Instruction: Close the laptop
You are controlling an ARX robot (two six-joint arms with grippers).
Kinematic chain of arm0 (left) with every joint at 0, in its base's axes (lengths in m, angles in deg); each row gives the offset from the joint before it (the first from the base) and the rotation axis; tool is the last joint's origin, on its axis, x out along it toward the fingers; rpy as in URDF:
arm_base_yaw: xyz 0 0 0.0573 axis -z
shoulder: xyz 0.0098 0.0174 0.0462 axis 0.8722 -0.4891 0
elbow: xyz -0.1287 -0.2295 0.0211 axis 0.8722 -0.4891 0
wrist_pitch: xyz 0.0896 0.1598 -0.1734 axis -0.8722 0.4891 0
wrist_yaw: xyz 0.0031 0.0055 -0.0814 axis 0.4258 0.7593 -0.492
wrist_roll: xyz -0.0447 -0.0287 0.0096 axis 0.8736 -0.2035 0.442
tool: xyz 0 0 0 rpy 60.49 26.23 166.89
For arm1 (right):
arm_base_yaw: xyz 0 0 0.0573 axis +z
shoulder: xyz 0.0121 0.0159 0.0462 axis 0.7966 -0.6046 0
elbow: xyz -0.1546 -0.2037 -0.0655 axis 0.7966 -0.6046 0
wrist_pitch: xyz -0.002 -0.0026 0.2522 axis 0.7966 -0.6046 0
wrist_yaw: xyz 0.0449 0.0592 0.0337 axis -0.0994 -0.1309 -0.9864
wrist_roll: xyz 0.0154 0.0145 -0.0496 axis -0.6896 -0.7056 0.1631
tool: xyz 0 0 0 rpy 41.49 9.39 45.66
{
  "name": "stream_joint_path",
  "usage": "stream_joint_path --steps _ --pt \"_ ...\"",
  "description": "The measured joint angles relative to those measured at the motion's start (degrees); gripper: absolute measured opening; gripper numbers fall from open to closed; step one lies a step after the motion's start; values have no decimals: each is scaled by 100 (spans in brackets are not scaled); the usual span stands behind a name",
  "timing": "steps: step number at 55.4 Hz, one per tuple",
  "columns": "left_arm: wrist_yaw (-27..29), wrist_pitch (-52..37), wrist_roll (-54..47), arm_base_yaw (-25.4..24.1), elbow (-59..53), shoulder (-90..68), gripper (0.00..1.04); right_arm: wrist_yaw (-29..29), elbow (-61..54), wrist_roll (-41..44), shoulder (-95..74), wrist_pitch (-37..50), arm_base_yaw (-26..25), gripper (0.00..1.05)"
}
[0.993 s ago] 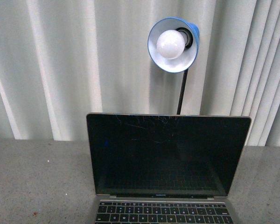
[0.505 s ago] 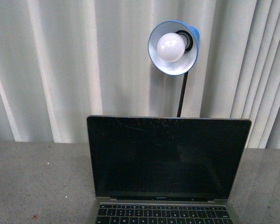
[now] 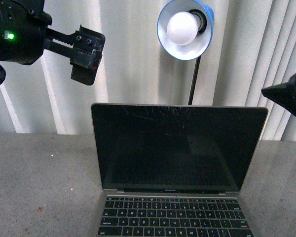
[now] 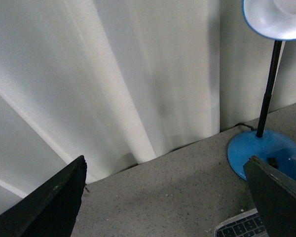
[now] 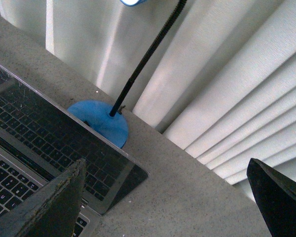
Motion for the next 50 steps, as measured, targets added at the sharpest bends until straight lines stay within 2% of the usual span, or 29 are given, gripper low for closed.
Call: stream_joint_path --steps 2,8,20,32,38,40,50 --pt "98 127 0 24 175 -153 98 81 81 79 -101 20 55 94" --pt "166 485 -26 87 629 -527 97 66 372 452 -422 -87 219 77" --pt "-46 977 -341 219 1296 -1038 62 120 1185 1075 -1049 -498 433 39" --pt "31 1473 -739 284 1672 -1259 27 55 1834 1449 -1416 -981 514 4" --pt "50 1685 -894 284 1873 -1416 7 33 1987 1611 -1539 -1163 564 3" --pt "48 1755 -920 284 1934 -1458 3 31 2015 1626 -1567 -1204 581 3" --pt "-9 2286 -1220 315 2129 -1585 4 -42 2048 1777 -1679 -1390 695 3"
